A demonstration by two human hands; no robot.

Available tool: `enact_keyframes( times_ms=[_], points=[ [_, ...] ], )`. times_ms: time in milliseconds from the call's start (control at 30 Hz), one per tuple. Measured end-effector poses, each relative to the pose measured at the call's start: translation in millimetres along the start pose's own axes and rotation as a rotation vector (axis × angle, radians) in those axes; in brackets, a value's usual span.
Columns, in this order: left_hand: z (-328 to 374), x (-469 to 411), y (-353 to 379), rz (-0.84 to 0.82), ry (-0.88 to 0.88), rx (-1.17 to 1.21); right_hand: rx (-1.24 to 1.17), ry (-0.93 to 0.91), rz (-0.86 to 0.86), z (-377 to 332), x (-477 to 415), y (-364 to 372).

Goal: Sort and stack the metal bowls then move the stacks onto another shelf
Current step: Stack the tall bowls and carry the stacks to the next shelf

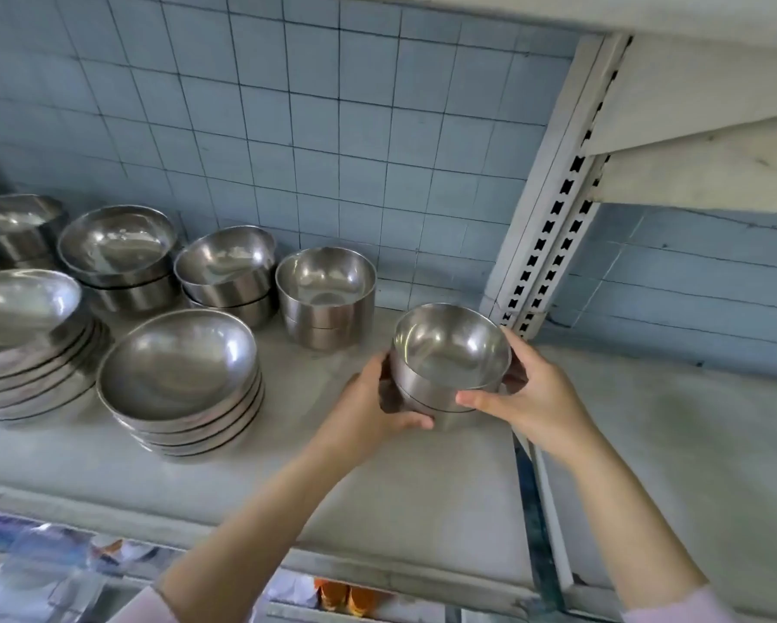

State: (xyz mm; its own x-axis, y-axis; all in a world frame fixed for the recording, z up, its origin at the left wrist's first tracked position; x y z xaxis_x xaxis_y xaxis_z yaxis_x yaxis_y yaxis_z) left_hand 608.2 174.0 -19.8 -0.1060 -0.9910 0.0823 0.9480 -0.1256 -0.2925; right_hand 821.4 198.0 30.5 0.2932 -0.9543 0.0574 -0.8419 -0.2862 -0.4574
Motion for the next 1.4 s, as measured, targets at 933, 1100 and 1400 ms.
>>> enact_keyframes(
  times_ms=[933, 1100, 1400],
  points=[
    [17, -30, -52, 0.693, 0.063, -0.018, -0.167, -0.002, 0.13, 37, 77, 71],
    [4, -43, -65, 0.763, 0.07, -0.089, -0.175, -0.006, 0.101, 40, 73, 70],
    [40, -6, -58, 0.691, 0.324, -0.174, -0.197, -0.037, 0.1, 45, 72, 71]
  ],
)
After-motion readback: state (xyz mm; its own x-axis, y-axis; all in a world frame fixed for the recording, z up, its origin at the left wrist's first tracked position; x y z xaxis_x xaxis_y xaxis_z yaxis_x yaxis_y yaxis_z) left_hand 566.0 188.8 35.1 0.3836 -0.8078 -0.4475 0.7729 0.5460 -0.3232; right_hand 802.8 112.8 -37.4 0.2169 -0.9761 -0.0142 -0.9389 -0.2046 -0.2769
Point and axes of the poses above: each hand's wrist, its own x-axis away from the middle knuckle, its own y-axis out of the palm, z = x × y, the point moved 1 cm from there along -x, towards the middle knuckle, and after that the axes turned 6 degrees about -z, right-handed, at the moved point
